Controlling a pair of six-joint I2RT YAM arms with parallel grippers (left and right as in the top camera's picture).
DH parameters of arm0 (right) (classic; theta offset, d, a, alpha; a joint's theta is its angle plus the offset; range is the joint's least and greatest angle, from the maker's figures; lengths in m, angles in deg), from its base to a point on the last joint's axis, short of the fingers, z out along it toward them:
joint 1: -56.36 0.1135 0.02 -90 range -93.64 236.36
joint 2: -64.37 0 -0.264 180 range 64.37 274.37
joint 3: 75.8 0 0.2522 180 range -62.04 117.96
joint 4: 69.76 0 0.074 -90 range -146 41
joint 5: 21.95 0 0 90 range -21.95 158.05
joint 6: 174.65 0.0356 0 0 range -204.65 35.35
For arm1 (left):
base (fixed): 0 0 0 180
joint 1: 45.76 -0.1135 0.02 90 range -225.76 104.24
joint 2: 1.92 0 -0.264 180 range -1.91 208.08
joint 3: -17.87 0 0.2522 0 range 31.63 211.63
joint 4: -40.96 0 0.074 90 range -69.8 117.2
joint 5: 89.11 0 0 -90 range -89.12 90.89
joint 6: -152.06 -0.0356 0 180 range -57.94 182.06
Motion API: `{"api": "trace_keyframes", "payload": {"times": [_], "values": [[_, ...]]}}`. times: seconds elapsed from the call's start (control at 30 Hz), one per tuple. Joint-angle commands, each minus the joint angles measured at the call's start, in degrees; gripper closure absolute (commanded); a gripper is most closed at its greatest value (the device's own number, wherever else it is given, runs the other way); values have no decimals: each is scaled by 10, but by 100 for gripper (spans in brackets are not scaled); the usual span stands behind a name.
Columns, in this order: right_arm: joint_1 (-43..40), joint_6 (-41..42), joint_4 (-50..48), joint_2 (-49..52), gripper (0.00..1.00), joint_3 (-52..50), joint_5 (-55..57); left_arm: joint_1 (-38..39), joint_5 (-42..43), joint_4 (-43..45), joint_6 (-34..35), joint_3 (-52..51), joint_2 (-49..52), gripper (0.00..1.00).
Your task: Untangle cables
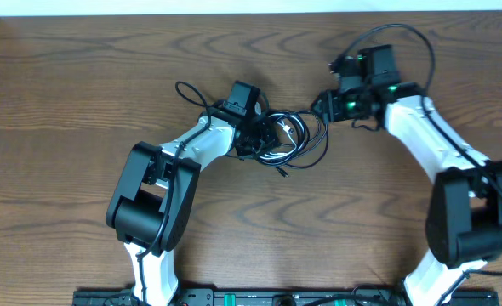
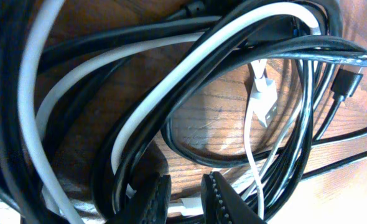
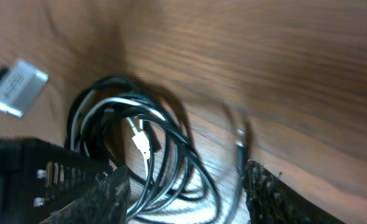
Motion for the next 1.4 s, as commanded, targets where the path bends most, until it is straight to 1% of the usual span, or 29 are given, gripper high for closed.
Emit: {"api": "trace_keyframes", "payload": {"times": [0.0, 0.2, 0.3, 0.33, 0.4, 0.47, 0.5, 0.53, 0.57, 0.7, 0.87, 1.0, 1.1, 1.17, 1.23, 1.3, 1.33, 1.37], "values": [[16, -67, -21, 49, 42, -1, 18, -3, -26, -9, -3, -11, 19, 76], [17, -108, -51, 87, 42, -1, 15, -3, -26, -9, -3, -11, 19, 76], [20, -116, -59, 103, 45, -1, 10, -3, -26, -9, -3, -11, 19, 76], [23, -116, -62, 104, 50, -1, 10, -3, -27, -10, -3, -11, 19, 76], [26, -112, -72, 105, 69, -1, 10, -3, -27, -11, -3, -11, 19, 76], [29, -82, -89, 105, 78, -1, 10, -3, -27, -10, -3, -11, 19, 76], [29, -62, -99, 105, 85, -1, 10, -3, -27, -10, -3, -11, 19, 76], [29, -46, -105, 104, 96, -1, 10, -3, -27, -10, -3, -11, 19, 76], [27, -34, -105, 103, 99, 0, 10, -3, -27, -10, -3, -11, 19, 76], [13, 7, -81, 75, 99, 0, 8, -3, -27, -11, -3, -11, 19, 76], [-36, 23, 0, -35, 99, 0, -84, -3, -27, -10, -3, -11, 19, 76], [-79, 26, 89, -111, 99, 0, -89, -3, -27, -10, -3, -11, 19, 76], [-98, 26, 149, -118, 99, -1, -61, -3, -27, -10, -3, -11, 19, 76], [-96, 35, 195, -104, 99, -2, 18, -3, -27, -10, -3, -11, 19, 76], [-92, 45, 213, -87, 99, -2, 49, -3, -27, -10, -3, -11, 19, 76], [-88, 45, 215, -68, 98, -2, 47, -3, -27, -10, -3, -11, 19, 76], [-85, 45, 213, -59, 92, -2, 43, -3, -27, -10, -3, -11, 19, 76], [-80, 42, 202, -47, 80, -2, 36, -3, -27, -10, -3, -11, 19, 76]]}}
